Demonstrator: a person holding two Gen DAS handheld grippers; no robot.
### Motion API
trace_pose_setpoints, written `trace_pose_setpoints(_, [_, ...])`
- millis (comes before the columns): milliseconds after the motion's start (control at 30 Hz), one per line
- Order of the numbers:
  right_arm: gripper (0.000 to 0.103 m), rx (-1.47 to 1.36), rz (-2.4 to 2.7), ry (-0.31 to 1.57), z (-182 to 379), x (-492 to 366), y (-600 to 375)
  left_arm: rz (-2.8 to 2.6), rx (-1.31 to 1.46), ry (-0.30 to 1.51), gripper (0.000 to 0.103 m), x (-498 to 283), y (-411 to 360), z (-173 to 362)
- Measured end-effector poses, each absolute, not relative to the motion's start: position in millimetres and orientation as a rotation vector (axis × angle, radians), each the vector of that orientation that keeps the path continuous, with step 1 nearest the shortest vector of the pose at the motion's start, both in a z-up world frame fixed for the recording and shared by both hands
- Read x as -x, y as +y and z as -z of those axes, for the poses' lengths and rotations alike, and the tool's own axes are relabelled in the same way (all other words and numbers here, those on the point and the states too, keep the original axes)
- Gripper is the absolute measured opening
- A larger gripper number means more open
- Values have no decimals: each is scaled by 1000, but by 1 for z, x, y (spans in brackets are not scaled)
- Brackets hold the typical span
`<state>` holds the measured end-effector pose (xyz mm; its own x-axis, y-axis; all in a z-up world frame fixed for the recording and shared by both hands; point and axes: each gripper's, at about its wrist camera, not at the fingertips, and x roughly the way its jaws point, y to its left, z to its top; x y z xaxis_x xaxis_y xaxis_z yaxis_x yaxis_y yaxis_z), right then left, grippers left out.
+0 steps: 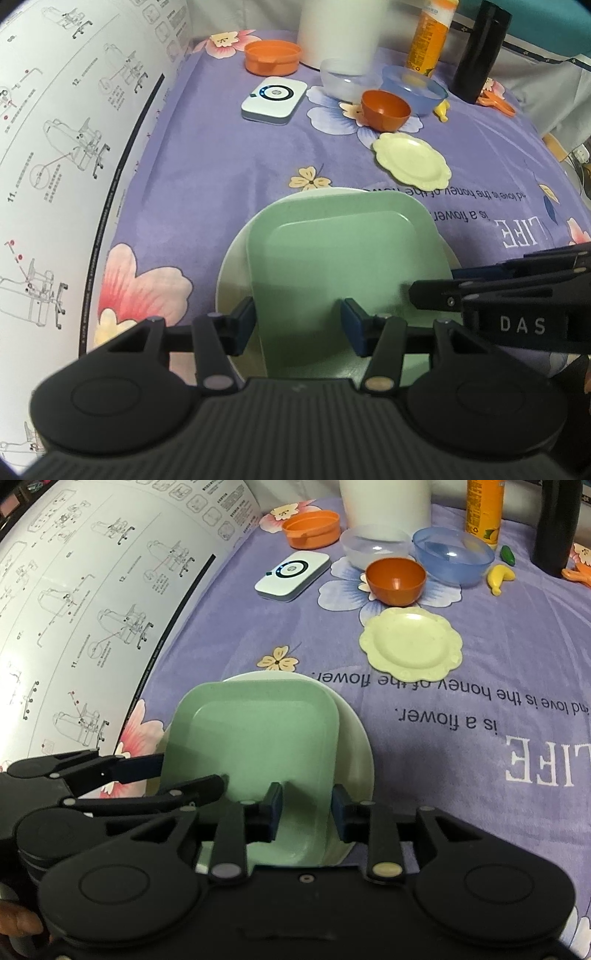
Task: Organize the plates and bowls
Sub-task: 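Carry the green tray with both grippers over the white plate, then lower the green tray onto the white plate and open both grippers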
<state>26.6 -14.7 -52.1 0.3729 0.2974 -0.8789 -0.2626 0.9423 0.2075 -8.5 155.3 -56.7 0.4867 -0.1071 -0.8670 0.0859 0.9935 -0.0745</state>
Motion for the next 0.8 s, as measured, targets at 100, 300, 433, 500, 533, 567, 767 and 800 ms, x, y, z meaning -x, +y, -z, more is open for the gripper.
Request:
trace_pose_setpoints(100, [40,-31,-355,1121,50,-26,-16,81,0,1038,66,10,154,54])
trace_pose_setpoints(300, [103,-114,-317,1065,32,-25,-35,-18,76,947,103,15,177,38])
trace_pose_setpoints(433, [103,-107,-318,1021,19,-20,-37,-38,136,948,103,14,187,36])
trace_pose_setpoints(500, [103,-96,-324,1007,14,-18,-36,-35,146,946,103,14,186,35])
trace_pose_setpoints(533, [103,-90,-325,1002,13,-17,-36,-33,144,943,103,15,185,34])
trace_pose_setpoints(567, [103,-84,-326,996,12,-16,-35,-31,137,940,103,15,184,33])
trace_pose_setpoints(767, [103,-76,-322,957,7,-12,-40,-24,110,942,103,15,175,30])
trace_pose_setpoints(800, [103,-80,-319,954,7,-12,-41,-23,106,943,103,14,174,30])
